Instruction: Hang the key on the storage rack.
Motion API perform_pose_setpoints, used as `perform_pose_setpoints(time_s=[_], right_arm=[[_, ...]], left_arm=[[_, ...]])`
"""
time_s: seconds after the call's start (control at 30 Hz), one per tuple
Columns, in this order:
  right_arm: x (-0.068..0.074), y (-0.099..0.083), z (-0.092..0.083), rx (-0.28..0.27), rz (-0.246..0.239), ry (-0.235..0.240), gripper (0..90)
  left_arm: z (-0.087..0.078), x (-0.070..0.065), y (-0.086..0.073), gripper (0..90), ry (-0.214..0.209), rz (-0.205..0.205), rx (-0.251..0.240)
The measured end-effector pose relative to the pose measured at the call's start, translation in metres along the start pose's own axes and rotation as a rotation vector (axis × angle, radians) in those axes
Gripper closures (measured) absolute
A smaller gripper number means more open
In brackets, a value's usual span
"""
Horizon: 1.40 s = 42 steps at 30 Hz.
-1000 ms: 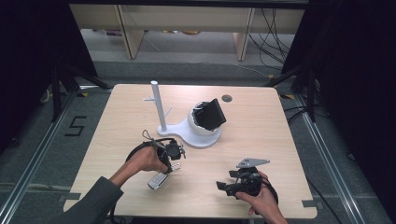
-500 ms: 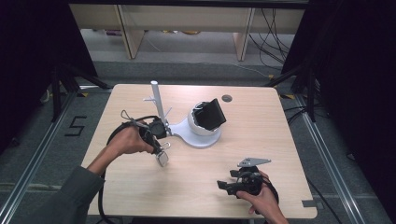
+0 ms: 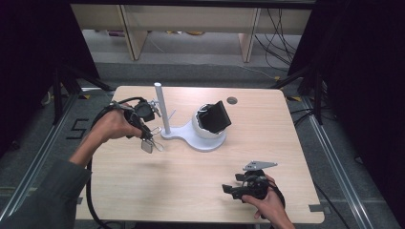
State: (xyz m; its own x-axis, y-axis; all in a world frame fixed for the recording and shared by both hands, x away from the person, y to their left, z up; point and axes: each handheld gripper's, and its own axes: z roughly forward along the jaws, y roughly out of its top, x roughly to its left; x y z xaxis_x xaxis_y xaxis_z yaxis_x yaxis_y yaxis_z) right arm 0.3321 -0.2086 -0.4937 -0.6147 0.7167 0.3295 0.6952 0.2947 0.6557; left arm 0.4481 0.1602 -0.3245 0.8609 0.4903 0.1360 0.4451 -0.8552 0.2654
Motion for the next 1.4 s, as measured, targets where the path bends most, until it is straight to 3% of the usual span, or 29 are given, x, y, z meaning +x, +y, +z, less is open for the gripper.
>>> perform_pose_setpoints(time_s=[0.13,0.33,0.4,0.67,1.0,1.23,1.27,1.33,1.4], right_arm=[[-0.001,0.000,0.000,-0.005,-0.019,0.000,25.1],[0.001,0.000,0.000,0.005,0.008,0.002,25.1],[-0.001,0.000,0.001,-0.003,-0.015,0.002,25.0],[-0.001,0.000,0.002,-0.004,-0.009,0.019,25.1],[-0.001,0.000,0.001,0.003,-0.013,0.017,25.0],[0.000,0.000,0.001,0.011,-0.010,0.005,25.0],[-0.001,0.000,0.001,0.007,-0.023,0.004,25.0],[0.000,0.000,0.002,0.008,-0.004,0.018,25.0],[-0.001,0.000,0.001,0.008,-0.021,0.013,25.0]], left_arm=[[-0.008,0.010,-0.003,75.4,0.020,-0.035,-0.011],[-0.025,0.025,-0.002,75.4,0.044,-0.070,-0.017],[-0.034,0.032,-0.002,75.4,0.053,-0.101,-0.048],[-0.043,0.047,0.000,75.4,0.081,-0.145,-0.073],[-0.038,0.057,0.007,75.4,0.094,-0.191,-0.076],[-0.030,0.059,0.014,75.4,0.091,-0.181,-0.061],[-0.029,0.059,0.015,75.4,0.085,-0.197,-0.070],[-0.027,0.060,0.016,75.4,0.097,-0.185,-0.059],[-0.024,0.059,0.017,75.3,0.091,-0.193,-0.056]])
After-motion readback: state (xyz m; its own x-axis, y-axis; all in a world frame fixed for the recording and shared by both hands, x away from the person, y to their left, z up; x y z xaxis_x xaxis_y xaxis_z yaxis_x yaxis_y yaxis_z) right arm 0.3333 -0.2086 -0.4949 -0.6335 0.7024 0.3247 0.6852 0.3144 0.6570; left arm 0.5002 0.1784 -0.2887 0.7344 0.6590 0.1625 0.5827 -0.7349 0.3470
